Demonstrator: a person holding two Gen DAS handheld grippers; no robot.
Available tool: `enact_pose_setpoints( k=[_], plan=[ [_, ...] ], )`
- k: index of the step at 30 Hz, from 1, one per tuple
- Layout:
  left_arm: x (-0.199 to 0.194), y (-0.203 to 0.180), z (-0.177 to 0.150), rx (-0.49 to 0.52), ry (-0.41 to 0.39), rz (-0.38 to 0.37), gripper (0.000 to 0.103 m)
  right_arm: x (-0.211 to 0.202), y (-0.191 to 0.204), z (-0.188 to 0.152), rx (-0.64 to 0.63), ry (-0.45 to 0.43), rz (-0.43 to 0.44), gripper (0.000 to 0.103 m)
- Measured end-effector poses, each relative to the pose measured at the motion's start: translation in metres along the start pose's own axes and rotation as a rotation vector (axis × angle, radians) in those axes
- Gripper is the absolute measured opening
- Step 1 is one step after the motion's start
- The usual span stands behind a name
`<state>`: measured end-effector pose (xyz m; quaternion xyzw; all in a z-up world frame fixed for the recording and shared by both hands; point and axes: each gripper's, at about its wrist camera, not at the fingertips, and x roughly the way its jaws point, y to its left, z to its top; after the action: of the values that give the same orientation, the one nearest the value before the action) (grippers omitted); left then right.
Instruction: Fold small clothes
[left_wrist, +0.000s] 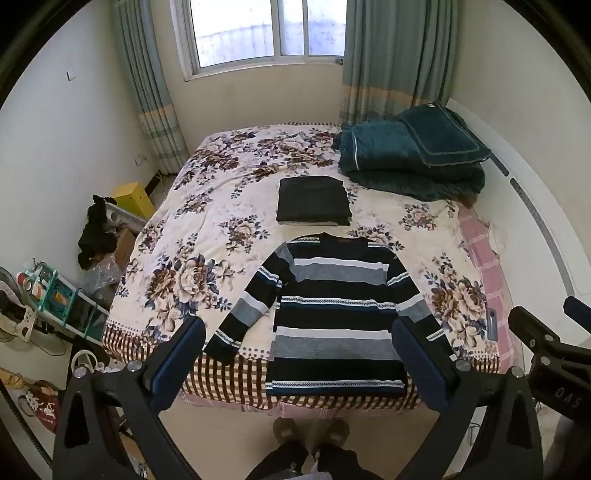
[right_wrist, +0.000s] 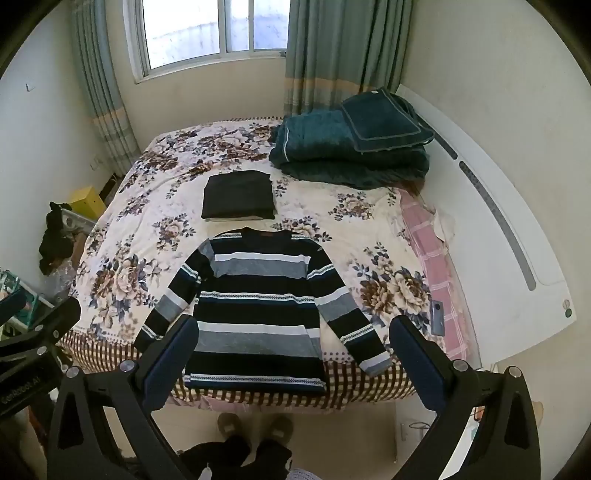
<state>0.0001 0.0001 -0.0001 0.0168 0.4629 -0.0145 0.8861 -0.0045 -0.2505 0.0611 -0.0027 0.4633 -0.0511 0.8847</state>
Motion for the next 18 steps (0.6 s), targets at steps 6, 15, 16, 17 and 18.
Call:
enact_pose_setpoints(
  k=[6,15,16,17,18],
  plan=[
    [0.000,0.000,0.000,0.000,-0.010,0.006,0.103,0.000,-0.001,0.000,-0.001,-0.005,0.001,0.103],
    [-0.001,0.001,0.010,-0.004,-0.018,0.004,0.103,-0.003,0.002,0.003,-0.003,-0.013,0.000,0.103],
    [-0.001,0.002,0.010,-0.006,-0.020,0.001,0.103,-0.007,0.007,0.006,-0.004,-0.014,-0.002,0.103],
    [-0.001,0.001,0.009,-0.007,-0.023,0.002,0.103,-0.007,0.007,0.005,-0.003,-0.015,0.000,0.103],
    [-0.001,0.000,0.007,-0.005,-0.027,0.003,0.103,-0.008,0.005,0.010,-0.001,-0.015,0.004,0.103]
  ],
)
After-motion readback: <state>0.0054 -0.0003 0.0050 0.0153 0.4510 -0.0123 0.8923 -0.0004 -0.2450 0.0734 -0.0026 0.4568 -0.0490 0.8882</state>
